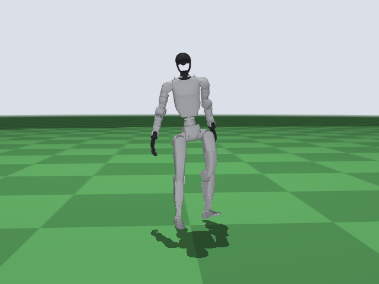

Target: In place motions

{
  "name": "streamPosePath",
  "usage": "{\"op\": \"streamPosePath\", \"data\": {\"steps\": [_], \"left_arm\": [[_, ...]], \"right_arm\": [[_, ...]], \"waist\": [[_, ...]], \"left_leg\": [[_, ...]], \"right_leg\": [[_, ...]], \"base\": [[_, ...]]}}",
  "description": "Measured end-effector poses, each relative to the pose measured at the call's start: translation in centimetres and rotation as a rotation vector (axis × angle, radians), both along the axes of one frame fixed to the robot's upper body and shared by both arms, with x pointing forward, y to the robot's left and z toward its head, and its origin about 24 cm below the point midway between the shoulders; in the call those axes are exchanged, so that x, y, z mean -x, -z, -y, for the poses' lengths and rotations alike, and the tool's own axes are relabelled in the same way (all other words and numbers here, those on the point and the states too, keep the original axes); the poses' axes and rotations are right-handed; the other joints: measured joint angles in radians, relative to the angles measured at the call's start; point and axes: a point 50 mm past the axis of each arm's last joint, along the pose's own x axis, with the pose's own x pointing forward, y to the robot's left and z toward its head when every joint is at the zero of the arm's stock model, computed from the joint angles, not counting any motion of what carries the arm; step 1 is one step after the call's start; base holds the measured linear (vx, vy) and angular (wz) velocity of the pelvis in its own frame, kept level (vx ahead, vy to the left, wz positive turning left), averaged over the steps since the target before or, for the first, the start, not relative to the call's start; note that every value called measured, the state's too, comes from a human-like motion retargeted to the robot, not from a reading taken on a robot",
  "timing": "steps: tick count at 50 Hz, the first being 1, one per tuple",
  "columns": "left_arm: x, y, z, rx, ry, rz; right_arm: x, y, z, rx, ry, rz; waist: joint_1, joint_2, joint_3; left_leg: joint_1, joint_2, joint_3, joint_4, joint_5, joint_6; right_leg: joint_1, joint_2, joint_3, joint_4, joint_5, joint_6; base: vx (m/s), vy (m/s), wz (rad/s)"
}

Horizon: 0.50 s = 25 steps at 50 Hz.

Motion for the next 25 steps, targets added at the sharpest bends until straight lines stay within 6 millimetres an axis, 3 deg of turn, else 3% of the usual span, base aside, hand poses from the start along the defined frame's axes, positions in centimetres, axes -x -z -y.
{"op": "streamPosePath", "data": {"steps": [8,18,25], "left_arm": [[2.3,-0.9,-2.2,-0.059,0.017,-0.073],[5.0,-2.2,-4.4,-0.141,-0.063,-0.137],[7.4,-3.1,-4.5,-0.155,-0.131,-0.208]], "right_arm": [[1.4,-0.3,0.9,0.009,0.189,0.026],[1.1,-0.7,1.8,0.033,0.154,0.027],[0.9,-0.7,1.9,0.034,0.173,0.039]], "waist": [[0.053,0.043,-0.066],[0.106,0.067,-0.063],[0.131,0.073,-0.064]], "left_leg": [[-0.023,-0.011,-0.017,-0.038,0.024,0.009],[-0.054,-0.017,-0.029,-0.067,0.063,0.008],[-0.068,-0.024,-0.054,-0.069,0.072,0.013]], "right_leg": [[-0.009,-0.006,-0.032,-0.009,-0.01,0.004],[-0.019,-0.02,-0.081,-0.016,-0.008,0.015],[-0.018,-0.026,-0.101,-0.015,-0.01,0.019]], "base": [[0.14,0.03,0.27],[0.04,0.04,0.31],[0.03,0.04,0.19]]}}
